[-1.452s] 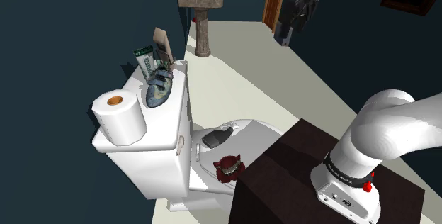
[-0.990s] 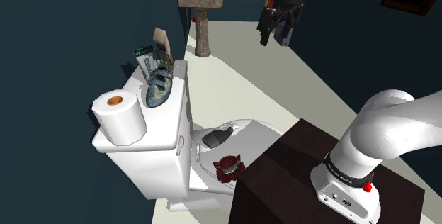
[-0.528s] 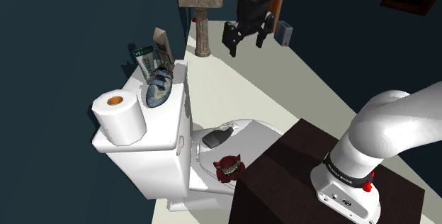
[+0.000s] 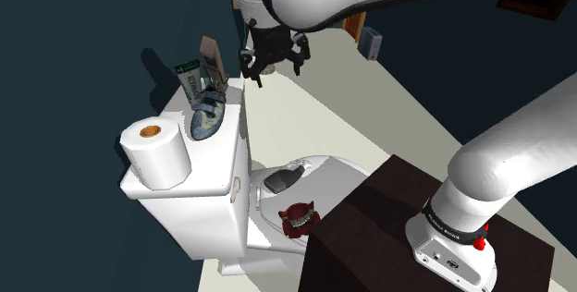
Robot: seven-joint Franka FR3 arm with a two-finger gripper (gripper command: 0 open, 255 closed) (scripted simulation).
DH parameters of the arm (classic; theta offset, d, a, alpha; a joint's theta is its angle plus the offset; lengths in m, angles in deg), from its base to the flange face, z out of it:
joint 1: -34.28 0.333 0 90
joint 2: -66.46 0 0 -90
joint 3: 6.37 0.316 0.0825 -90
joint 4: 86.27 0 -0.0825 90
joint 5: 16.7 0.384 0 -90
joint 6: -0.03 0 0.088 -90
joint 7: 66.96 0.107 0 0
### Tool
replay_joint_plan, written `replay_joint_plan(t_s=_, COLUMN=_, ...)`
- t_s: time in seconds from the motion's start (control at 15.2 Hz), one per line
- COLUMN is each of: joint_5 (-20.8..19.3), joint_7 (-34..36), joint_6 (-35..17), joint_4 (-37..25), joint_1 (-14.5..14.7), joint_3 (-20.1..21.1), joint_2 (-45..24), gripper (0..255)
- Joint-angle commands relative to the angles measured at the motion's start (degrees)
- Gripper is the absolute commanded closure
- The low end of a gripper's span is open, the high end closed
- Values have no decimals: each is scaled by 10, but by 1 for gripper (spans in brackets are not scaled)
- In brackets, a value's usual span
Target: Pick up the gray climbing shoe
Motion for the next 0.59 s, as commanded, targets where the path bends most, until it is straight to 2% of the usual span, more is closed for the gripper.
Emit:
replay_joint_plan(t_s=0.0, joint_5=-56, joint_7=81, joint_6=18, joint_4=-49, joint_1=-22, joint_3=56, joint_2=-69, gripper=0)
replay_joint_plan(t_s=0.13, joint_5=-132, joint_7=163, joint_6=50, joint_4=-103, joint_1=-30, joint_3=106, joint_2=-156, gripper=0)
replay_joint_plan(t_s=0.26, joint_5=-219, joint_7=244, joint_6=101, joint_4=-165, joint_1=-7, joint_3=132, joint_2=-256, gripper=0)
replay_joint_plan(t_s=0.33, joint_5=-259, joint_7=277, joint_6=128, joint_4=-198, joint_1=18, joint_3=132, joint_2=-304, gripper=0)
replay_joint_plan(t_s=0.53, joint_5=-350, joint_7=341, joint_6=202, joint_4=-307, joint_1=115, joint_3=94, joint_2=-421, gripper=0)
